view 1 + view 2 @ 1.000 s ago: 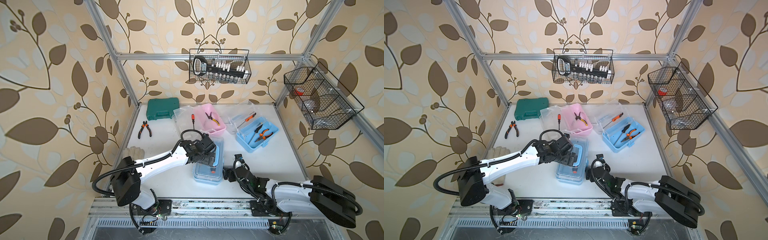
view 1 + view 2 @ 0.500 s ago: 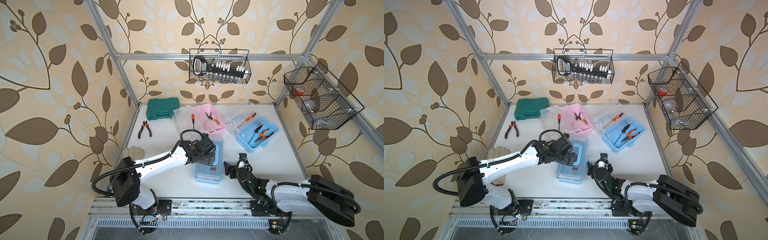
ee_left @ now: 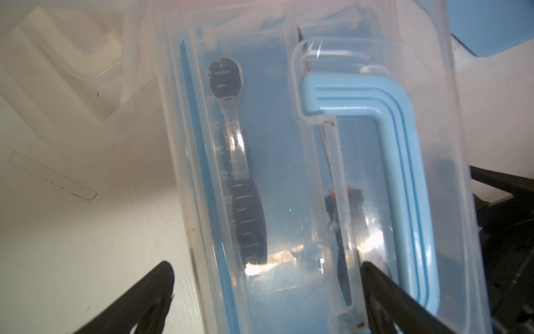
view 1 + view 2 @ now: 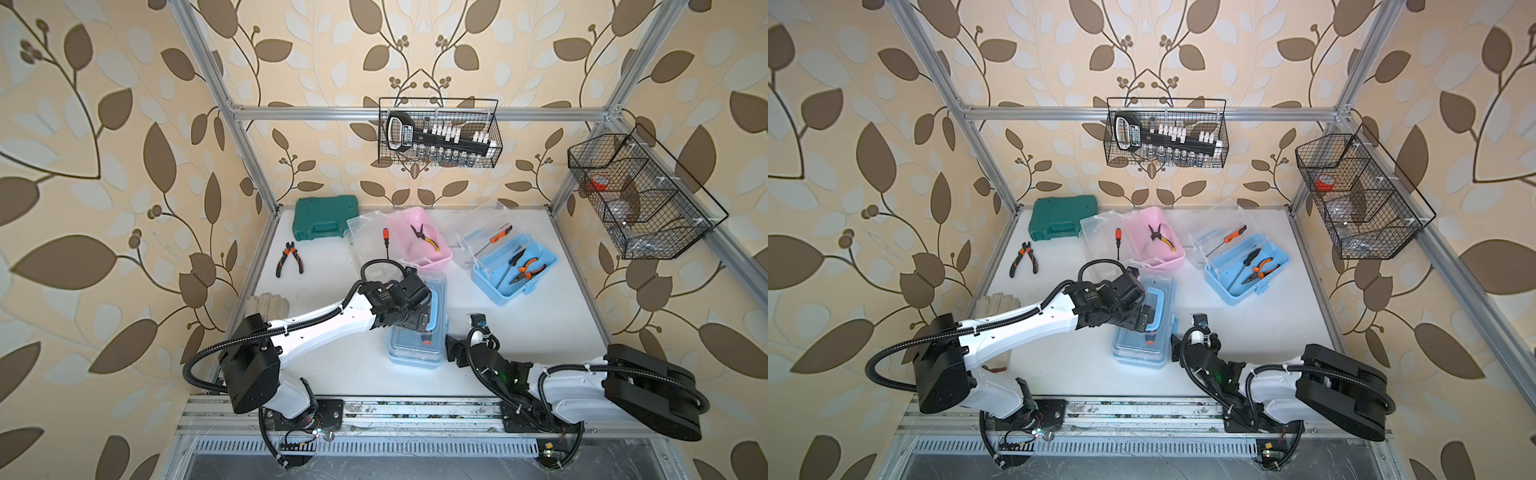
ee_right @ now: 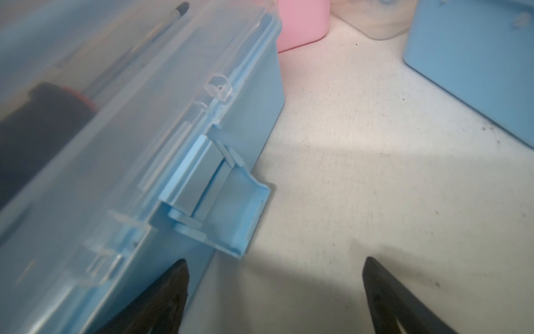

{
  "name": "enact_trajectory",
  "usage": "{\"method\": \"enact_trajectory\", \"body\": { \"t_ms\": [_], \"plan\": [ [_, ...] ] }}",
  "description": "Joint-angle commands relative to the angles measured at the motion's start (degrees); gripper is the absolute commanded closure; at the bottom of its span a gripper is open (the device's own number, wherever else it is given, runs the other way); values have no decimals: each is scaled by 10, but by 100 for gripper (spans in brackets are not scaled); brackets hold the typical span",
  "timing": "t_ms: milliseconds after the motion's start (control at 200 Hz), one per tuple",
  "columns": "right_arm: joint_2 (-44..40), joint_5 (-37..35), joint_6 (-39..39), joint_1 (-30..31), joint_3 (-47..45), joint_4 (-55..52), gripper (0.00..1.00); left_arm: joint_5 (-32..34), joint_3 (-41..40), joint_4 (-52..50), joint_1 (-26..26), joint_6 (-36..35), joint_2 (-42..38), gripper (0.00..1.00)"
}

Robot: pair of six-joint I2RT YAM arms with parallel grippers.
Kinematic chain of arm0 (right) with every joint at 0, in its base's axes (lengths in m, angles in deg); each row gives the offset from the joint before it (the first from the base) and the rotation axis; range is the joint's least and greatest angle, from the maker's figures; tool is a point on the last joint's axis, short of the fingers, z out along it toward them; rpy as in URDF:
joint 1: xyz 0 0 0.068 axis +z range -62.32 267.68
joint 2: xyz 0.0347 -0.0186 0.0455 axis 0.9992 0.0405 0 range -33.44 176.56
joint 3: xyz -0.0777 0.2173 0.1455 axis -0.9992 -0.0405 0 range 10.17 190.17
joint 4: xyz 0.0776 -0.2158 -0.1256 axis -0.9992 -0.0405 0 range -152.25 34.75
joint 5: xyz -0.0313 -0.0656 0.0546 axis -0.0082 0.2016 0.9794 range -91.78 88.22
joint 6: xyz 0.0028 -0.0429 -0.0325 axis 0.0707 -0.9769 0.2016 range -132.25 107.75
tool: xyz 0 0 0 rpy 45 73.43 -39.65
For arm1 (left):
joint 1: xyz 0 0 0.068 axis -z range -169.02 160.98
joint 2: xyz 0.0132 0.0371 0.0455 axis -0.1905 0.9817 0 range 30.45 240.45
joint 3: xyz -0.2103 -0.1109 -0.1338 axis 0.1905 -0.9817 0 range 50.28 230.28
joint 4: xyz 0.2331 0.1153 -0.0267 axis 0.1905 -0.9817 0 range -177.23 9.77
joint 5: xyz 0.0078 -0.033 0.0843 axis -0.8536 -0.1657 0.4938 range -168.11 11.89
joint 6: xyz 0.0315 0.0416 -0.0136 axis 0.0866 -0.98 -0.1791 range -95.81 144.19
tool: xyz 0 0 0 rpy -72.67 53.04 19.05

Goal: Close toolboxes
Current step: Fasten the toolbox latch on the toolbox.

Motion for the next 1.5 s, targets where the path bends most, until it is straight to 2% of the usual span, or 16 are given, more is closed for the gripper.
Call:
{"method": "enact_trajectory", "body": {
  "t_ms": [0,280,595,870,1225,1495],
  "plan": [
    [36,-41,-16,3,17,48,8,16,-6,-44,-2,-14,-3,1],
    [97,-49,-53,3,13,159,9,17,-15,-45,-2,-14,-13,1],
    [101,-116,-62,2,14,179,8,17,-13,-44,-2,-15,-14,1],
    [63,-145,-65,2,5,156,7,21,-17,-44,-2,-16,-17,1],
    [-9,-176,-71,2,12,74,7,16,-18,-37,-2,-17,-15,1],
    [-11,-187,-63,2,21,40,7,14,-21,-31,-2,-18,-10,1]
  ]
}}
